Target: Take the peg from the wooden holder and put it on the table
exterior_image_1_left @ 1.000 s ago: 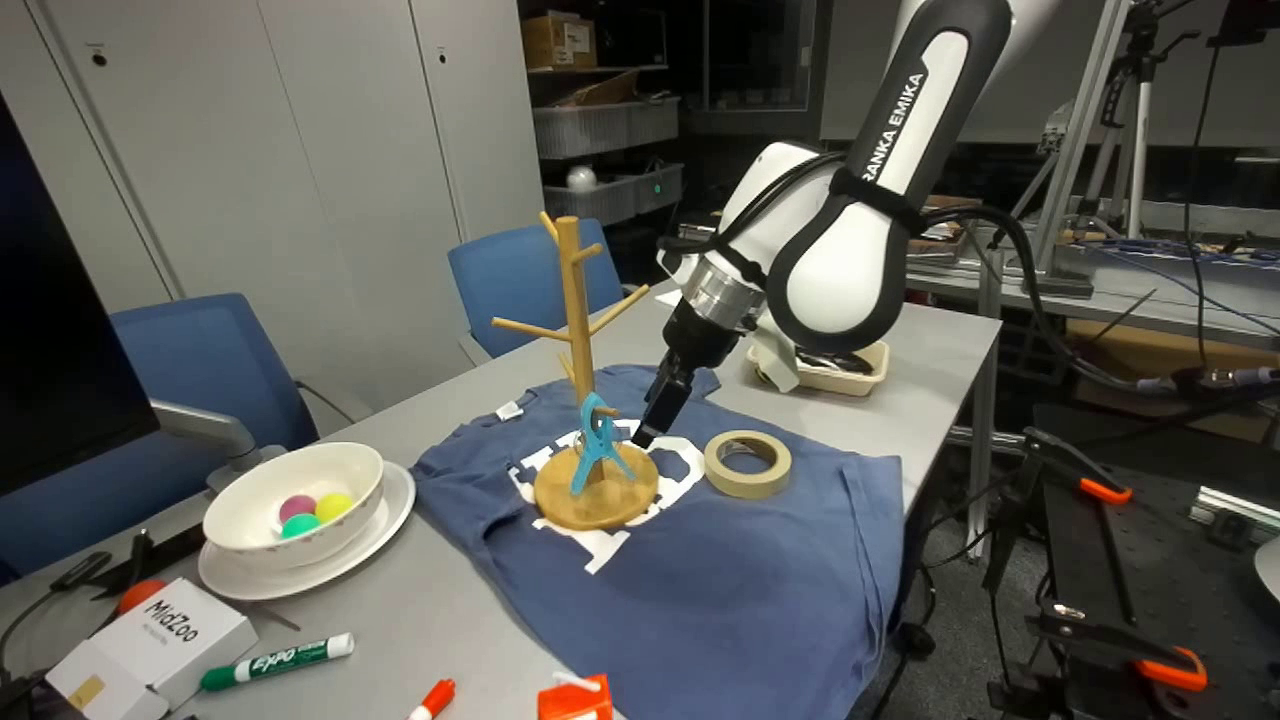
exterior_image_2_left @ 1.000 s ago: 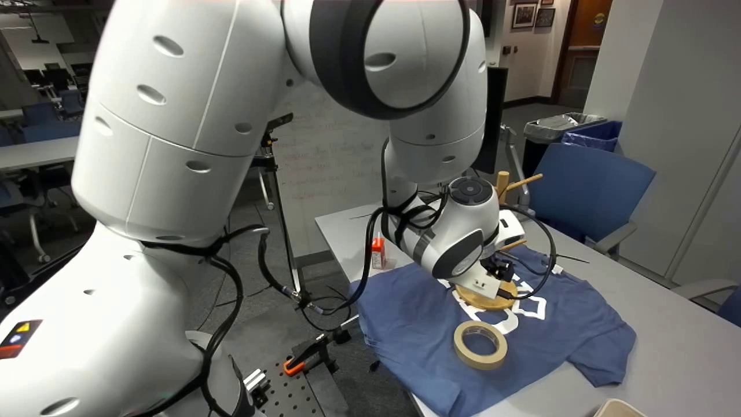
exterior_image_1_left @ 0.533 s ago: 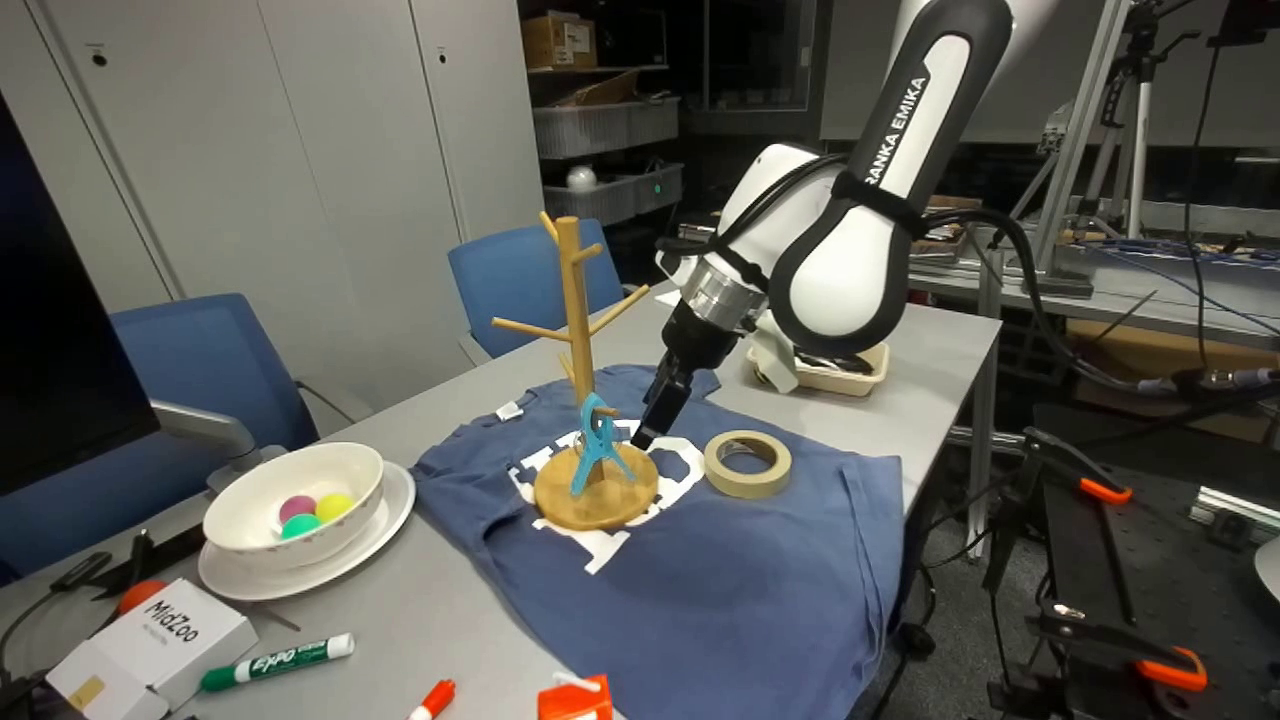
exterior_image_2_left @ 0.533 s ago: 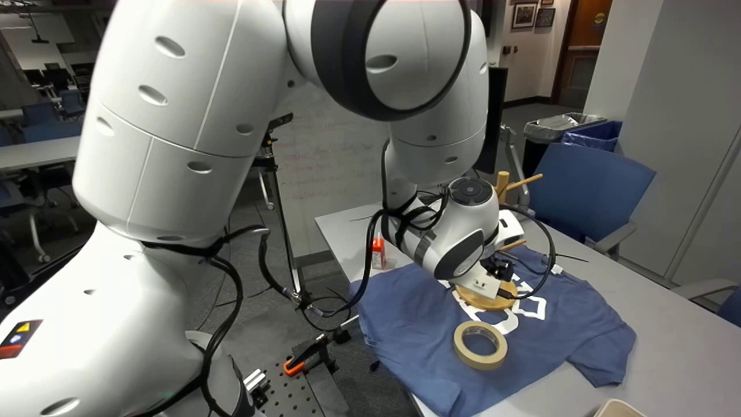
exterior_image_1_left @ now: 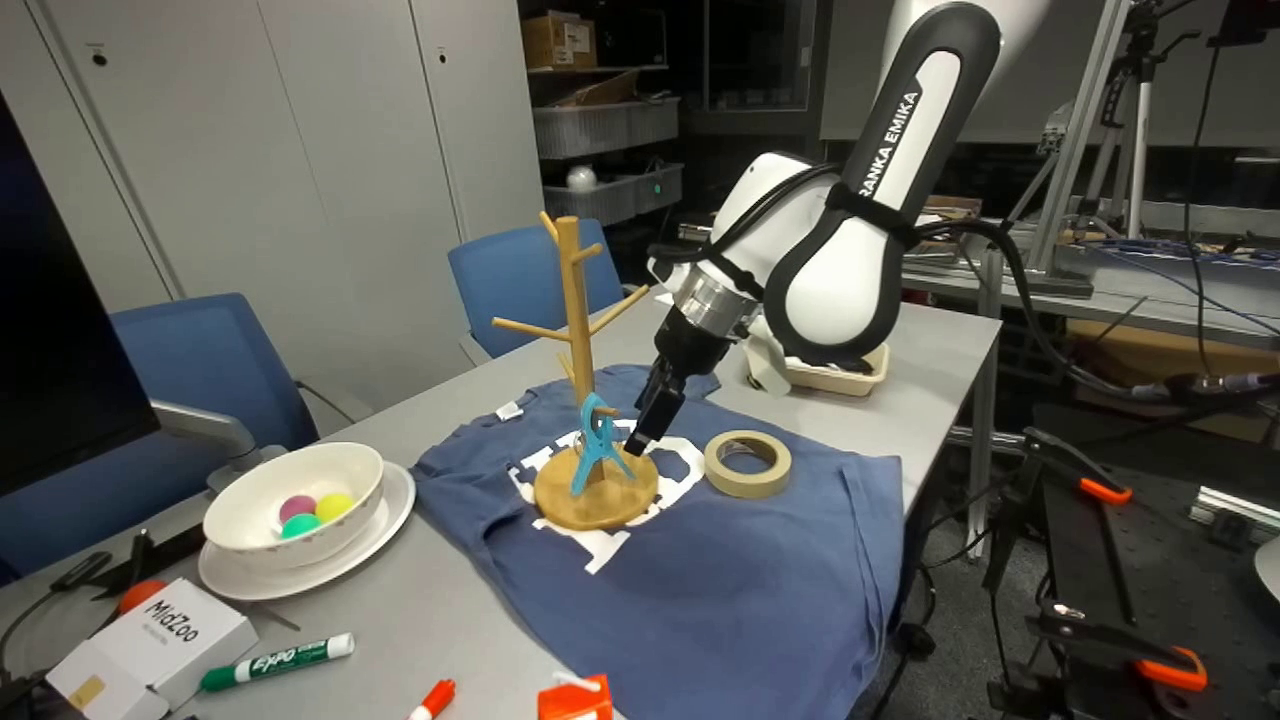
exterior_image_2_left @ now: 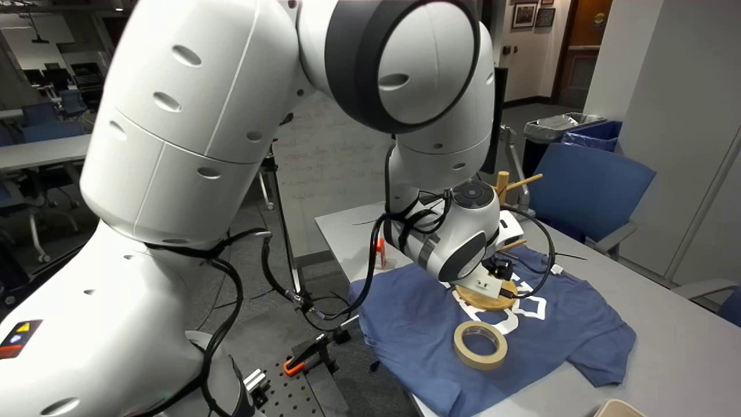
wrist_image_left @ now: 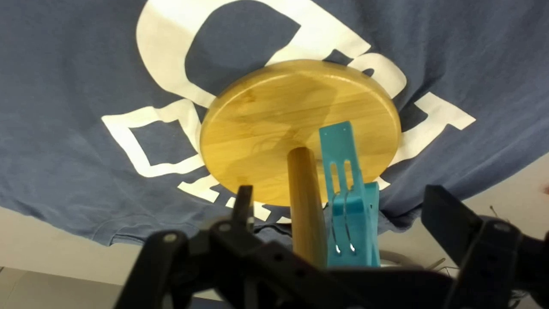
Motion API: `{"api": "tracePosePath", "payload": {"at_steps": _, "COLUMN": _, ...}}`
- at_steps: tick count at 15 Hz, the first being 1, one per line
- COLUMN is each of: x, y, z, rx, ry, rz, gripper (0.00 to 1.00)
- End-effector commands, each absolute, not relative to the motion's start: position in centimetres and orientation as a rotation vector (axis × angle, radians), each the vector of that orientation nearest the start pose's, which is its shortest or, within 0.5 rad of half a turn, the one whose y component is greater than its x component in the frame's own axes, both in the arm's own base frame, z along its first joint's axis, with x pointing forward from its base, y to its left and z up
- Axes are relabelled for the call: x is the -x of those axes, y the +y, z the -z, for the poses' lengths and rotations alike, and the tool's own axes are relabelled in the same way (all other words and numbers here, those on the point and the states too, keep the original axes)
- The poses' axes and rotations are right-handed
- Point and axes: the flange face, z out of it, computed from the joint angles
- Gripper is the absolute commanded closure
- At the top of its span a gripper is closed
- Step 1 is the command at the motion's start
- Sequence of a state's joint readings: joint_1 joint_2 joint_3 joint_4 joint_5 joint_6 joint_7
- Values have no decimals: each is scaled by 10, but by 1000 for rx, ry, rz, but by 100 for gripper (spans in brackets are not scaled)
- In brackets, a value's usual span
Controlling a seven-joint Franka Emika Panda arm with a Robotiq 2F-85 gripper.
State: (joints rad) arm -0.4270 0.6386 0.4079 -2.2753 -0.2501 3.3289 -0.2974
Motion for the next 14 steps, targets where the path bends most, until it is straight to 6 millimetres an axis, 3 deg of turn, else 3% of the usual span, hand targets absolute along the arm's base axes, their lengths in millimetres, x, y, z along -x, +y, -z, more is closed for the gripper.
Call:
{"api": "tracePosePath", "payload": {"at_steps": 1, "x": -569, "y": 20, "z": -150, "rx": 2823, "ry": -595, "rz": 842, "gripper": 0}}
{"api": "tracePosePath", "payload": {"at_steps": 9, "x": -585, "y": 30, "z": -143, "rx": 2780, "ry": -616, "rz": 869, "gripper": 0}}
{"api": "tracePosePath", "payload": {"at_steps": 10, "x": -586, "y": 31, "z": -142, "rx": 2775, "ry": -614, "rz": 868, "gripper": 8}}
{"api": "tracePosePath", "payload": {"at_steps": 11, "x": -587, "y": 32, "z": -141, "rx": 2771, "ry": -613, "rz": 868, "gripper": 27}}
{"api": "tracePosePath", "payload": {"at_steps": 14, "x": -589, "y": 32, "z": -140, "rx": 2765, "ry": -620, "rz": 873, "gripper": 51}}
